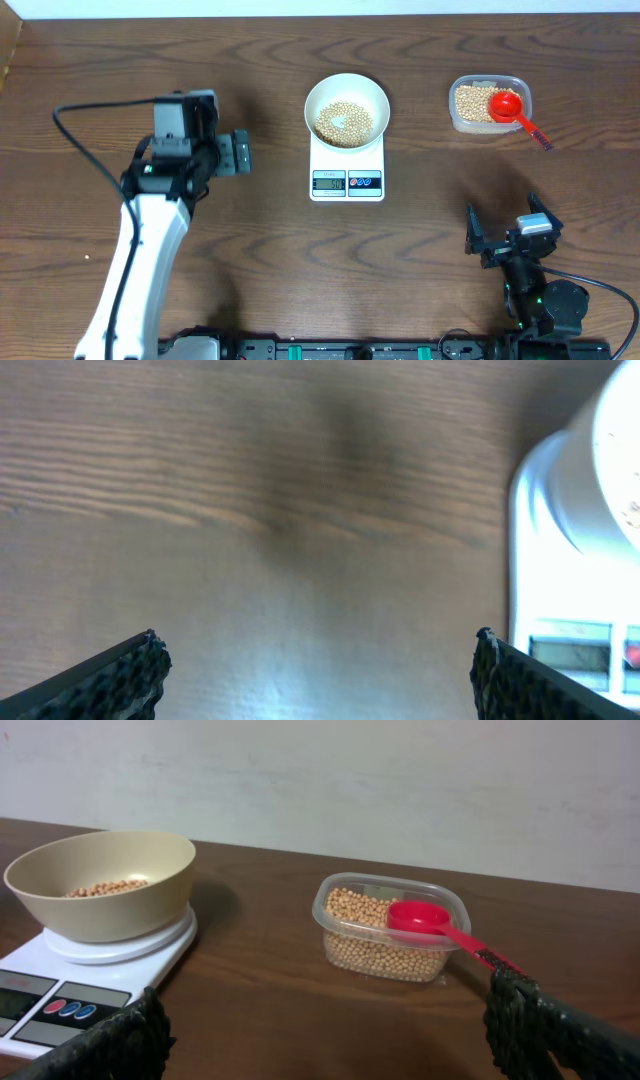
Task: Scoop item into bowl and weigh 50g on scale
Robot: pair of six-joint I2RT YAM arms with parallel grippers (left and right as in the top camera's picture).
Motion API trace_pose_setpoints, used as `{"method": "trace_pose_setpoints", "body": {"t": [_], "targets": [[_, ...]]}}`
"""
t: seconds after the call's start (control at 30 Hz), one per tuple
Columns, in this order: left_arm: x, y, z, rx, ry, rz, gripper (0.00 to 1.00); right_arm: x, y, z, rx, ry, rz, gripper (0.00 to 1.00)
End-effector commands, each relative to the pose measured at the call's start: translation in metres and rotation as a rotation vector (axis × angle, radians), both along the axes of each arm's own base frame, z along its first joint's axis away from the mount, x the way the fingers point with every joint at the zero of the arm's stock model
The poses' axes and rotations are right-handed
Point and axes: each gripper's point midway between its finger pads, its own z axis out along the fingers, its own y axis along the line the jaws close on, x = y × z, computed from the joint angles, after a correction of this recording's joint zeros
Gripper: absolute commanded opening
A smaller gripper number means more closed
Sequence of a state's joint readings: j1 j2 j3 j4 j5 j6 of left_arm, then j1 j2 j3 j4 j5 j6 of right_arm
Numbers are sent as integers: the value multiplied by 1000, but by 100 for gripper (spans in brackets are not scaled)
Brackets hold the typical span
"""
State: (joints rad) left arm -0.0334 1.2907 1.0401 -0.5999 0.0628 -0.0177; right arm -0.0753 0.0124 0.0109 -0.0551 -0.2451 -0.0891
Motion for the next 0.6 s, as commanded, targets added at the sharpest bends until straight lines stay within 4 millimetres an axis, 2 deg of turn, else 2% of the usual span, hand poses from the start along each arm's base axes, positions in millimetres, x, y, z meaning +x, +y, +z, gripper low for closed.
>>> {"method": "trace_pose_setpoints", "body": {"t": [0.0,0.27,0.57], "targets": [[-23,-9,6,-42,-31,-52,99,0,0,-1,-14,-5,-3,99],[-78,-24,6,-110,-199,-125,99,0,0,-1,-14,-4,-3,99],[-99,-26,-8,-111,-397,-143,99,0,0,-1,-14,-4,-3,99]]}}
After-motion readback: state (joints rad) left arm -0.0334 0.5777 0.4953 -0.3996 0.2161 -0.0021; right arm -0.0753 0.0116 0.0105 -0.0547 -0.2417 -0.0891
